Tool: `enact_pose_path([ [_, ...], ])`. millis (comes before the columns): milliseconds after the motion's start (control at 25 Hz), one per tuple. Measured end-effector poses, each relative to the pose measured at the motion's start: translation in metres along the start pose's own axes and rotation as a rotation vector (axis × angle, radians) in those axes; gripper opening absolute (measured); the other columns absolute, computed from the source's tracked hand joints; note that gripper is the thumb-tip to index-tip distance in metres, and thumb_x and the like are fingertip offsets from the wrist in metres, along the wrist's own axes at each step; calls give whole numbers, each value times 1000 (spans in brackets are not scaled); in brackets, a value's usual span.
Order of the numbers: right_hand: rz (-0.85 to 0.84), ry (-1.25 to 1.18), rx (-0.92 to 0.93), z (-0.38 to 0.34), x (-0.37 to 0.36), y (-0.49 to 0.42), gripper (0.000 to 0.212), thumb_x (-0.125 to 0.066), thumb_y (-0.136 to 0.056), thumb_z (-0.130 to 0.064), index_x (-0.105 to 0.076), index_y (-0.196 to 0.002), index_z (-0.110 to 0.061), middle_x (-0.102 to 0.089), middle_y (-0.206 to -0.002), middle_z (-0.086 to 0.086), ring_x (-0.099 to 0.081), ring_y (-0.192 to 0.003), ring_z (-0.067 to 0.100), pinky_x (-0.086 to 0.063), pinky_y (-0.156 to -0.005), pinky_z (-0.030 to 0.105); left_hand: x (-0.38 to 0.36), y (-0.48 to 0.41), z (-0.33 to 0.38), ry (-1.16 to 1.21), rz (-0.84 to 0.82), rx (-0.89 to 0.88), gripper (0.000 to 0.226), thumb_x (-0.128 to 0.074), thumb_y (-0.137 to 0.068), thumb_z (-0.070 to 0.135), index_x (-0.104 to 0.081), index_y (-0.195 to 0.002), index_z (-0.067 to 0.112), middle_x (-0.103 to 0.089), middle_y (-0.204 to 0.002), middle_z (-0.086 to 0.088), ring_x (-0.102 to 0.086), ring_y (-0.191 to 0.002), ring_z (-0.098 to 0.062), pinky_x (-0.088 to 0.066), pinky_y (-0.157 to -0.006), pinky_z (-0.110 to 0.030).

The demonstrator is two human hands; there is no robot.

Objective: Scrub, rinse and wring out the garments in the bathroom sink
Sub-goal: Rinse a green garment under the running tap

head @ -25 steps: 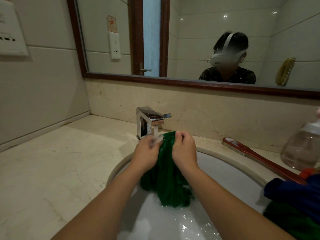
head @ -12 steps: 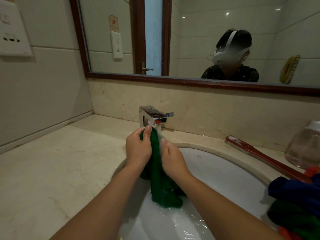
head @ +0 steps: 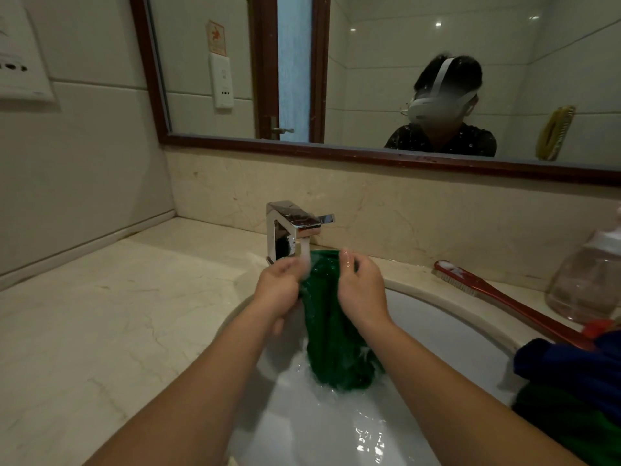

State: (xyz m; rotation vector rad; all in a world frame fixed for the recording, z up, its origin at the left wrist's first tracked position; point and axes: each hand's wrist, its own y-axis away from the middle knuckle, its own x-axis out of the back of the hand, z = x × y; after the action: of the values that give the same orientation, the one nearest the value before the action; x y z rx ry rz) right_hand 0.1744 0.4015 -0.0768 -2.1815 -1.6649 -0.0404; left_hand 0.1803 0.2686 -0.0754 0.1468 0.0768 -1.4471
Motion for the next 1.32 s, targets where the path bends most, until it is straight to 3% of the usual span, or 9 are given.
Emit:
enact_pose_path([
  [120,-206,105,-11,5,-15,9,29,-47,-103,-54,-57,-114,-30,-66,-99,-7,-65,-93,12,-57,-81,36,10,-5,1,162,124,51,31,-60,-99,41,-71,-109,14,-78,-96,-10,-75,-91,-29,-62,-76,-42],
  [240,-288,71,8,5,-22,14,28,-51,-102,-52,-60,-118,-31,-67,-103,-9,-64,-96,8,-57,-82,34,11,-6,3,157,215,-23,27,-64,-98,39,-74,-104,15,-78,-92,-9,-75,-87,-28,-62,-78,-43],
  [440,-95,34,-16,1,-13,2,32,-44,-109,-33,-60,-85,-17,-61,-81,2,-58,-76,18,-42,-61,31,6,-1,3,-287,196,-271,25,-60,-99,44,-69,-99,21,-71,-90,6,-68,-86,-11,-52,-71,-27],
  [560,7,-57,-55,2,-4,-4,35,-44,-109,-33,-61,-86,-13,-60,-78,2,-56,-72,18,-40,-60,32,0,2,-6,-533,119,-374,25,-57,-100,45,-67,-93,23,-68,-82,8,-64,-77,-6,-44,-63,-21],
  [640,-37,-58,-37,2,-7,-3,29,-46,-108,-35,-65,-98,-15,-65,-86,0,-59,-77,15,-44,-64,29,0,4,-1,-570,209,-408,24,-57,-100,43,-65,-88,24,-66,-78,7,-61,-72,-6,-39,-57,-20],
  [840,-55,143,63,0,-25,9,14,-54,-102,-45,-62,-110,-36,-63,-106,-12,-60,-96,6,-53,-85,30,11,2,11,-195,371,-176,25,-61,-99,42,-72,-94,19,-72,-85,1,-68,-81,-15,-49,-62,-27],
  [1040,-238,-200,-152,3,-36,23,31,-43,-106,-51,-67,-118,-35,-75,-102,-11,-71,-97,6,-59,-92,37,-2,10,8,149,52,17,44,-39,-109,32,-72,-103,4,-76,-87,-18,-74,-75,-24,-57,-62,-31],
  [1200,-159,-222,-191,5,-24,12,30,-42,-109,-38,-69,-104,-25,-72,-96,3,-70,-92,20,-59,-89,44,4,0,-1,-371,112,-238,30,-47,-107,33,-66,-118,13,-73,-99,-2,-69,-86,-16,-55,-73,-28],
  [1320,-310,-229,-65,-5,-15,12,33,-44,-109,-34,-74,-103,-22,-75,-92,2,-72,-89,16,-58,-82,33,6,-6,-5,-458,51,-330,34,-47,-105,40,-59,-133,25,-61,-123,11,-58,-111,-6,-49,-98,-30],
])
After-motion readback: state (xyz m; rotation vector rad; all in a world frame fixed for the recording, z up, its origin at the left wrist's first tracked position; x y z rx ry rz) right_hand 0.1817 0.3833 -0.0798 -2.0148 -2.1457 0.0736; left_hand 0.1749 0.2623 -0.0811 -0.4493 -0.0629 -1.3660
